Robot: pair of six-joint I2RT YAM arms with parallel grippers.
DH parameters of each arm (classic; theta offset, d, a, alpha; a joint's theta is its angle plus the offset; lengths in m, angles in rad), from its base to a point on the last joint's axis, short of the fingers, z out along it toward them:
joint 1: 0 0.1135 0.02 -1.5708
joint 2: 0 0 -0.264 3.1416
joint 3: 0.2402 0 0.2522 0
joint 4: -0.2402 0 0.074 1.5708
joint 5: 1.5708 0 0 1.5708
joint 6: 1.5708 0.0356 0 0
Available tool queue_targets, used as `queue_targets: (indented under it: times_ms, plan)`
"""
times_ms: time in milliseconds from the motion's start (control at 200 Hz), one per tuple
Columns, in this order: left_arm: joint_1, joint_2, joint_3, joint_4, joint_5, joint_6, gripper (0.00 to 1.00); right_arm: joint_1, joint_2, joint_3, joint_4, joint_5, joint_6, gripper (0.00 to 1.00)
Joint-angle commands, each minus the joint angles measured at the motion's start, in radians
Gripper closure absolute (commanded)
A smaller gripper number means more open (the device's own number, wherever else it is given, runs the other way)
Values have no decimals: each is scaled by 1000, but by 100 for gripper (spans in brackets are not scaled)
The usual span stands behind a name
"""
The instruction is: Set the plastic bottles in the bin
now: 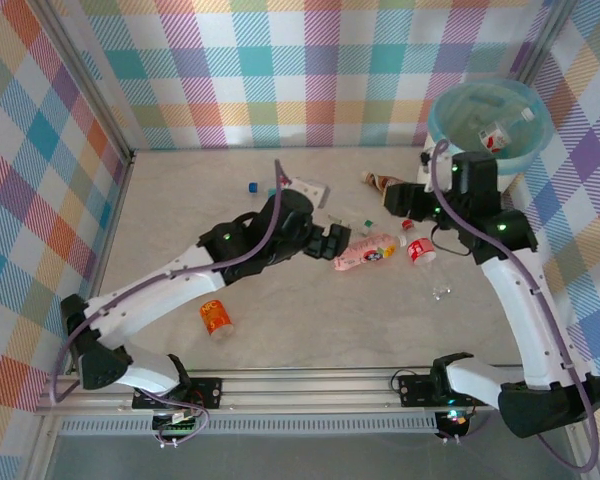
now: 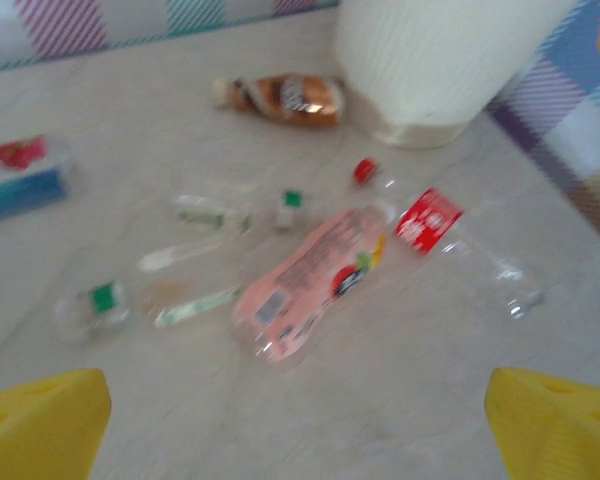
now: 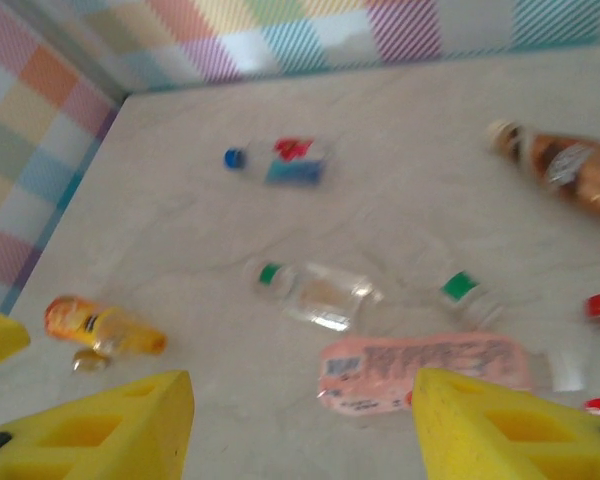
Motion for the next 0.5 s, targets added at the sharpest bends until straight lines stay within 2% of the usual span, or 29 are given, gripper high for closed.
queue_targets:
  times_ms: [0, 145, 290, 495]
  plan:
    - [18, -106, -106, -130, -107, -87, 3, 84, 19, -68, 62, -42, 37, 39]
    - [67, -259, -251, -300, -140, -246, 3, 212, 41, -159, 172, -9, 124, 39]
    - [124, -436, -410, -401, -143, -435, 1, 346, 101, -216, 300, 19, 161, 38]
    - [154, -661, -574, -511, -199, -681, 2, 421, 215, -201, 367, -37, 199, 33]
